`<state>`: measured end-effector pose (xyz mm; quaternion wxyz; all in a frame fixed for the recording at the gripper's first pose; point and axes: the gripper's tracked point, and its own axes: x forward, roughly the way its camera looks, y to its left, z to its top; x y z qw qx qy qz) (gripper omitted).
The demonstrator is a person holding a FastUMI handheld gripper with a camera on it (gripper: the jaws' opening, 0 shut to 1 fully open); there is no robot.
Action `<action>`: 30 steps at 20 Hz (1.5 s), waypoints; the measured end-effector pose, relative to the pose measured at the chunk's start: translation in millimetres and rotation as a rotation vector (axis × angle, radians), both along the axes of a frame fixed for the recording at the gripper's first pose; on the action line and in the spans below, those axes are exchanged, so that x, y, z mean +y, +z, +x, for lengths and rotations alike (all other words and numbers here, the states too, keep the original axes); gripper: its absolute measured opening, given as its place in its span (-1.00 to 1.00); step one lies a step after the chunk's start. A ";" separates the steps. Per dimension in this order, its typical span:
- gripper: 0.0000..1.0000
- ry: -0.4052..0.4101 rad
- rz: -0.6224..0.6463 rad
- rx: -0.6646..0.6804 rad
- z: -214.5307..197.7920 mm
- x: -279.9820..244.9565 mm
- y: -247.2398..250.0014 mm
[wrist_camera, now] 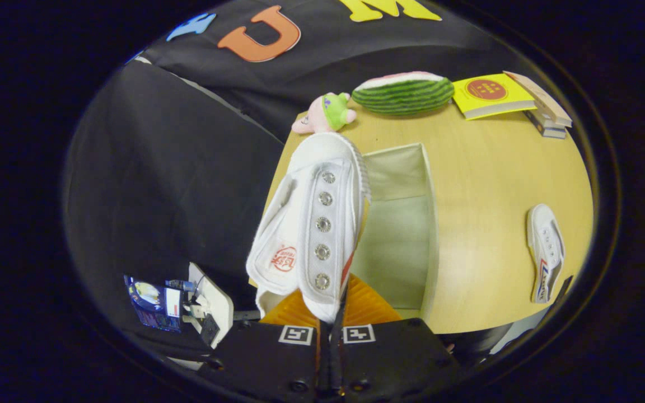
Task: Open the storage box then place both shoes into the box .Put the left shoe in first, then the right shoe, with the right side of both shoes facing outward in a uniform manner.
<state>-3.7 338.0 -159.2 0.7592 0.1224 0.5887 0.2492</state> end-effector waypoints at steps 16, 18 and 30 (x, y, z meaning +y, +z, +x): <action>0.20 0.015 -0.032 0.110 5.7 34.1 -66.9; 0.32 0.015 -0.053 0.036 18.5 26.9 -57.2; 0.52 0.037 -0.100 -0.198 17.0 -47.8 17.9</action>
